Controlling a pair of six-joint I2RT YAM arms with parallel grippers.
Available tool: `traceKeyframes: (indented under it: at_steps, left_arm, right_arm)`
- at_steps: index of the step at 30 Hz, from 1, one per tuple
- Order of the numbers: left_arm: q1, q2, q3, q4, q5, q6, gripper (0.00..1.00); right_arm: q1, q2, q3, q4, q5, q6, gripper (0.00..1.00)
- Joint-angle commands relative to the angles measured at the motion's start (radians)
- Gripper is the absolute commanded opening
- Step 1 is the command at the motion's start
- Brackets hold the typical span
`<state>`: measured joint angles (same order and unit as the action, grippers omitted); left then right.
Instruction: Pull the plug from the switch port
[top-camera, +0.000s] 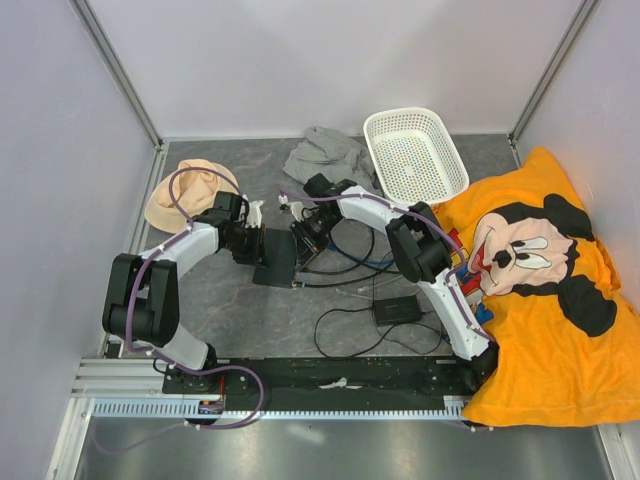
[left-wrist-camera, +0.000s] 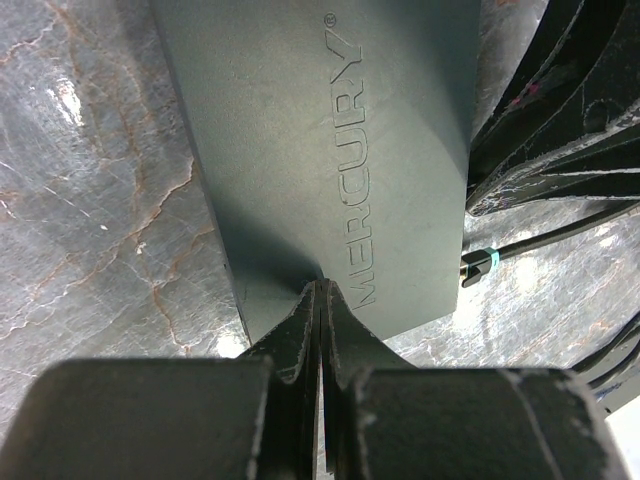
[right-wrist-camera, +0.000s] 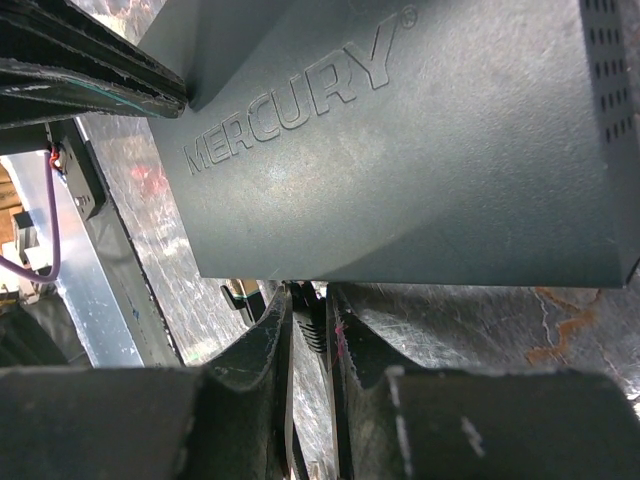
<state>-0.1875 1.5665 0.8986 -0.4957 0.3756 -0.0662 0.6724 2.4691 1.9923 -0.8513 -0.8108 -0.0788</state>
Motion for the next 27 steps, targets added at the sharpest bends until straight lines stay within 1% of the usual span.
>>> traceKeyframes:
  at_steps: [1, 20, 27]
  left_arm:
    - [-0.003, 0.024, 0.006, 0.013, -0.046, -0.004, 0.02]
    - [-0.004, 0.026, 0.000, 0.017, -0.041, -0.004, 0.02]
    - [-0.004, 0.030, 0.000, 0.017, -0.038, -0.007, 0.02]
  right_arm:
    - [0.007, 0.064, -0.055, -0.029, 0.295, -0.087, 0.00]
    - [-0.008, 0.057, -0.122, -0.111, 0.374, -0.157, 0.00]
    - [-0.007, 0.044, -0.093, -0.097, 0.366, -0.156, 0.00]
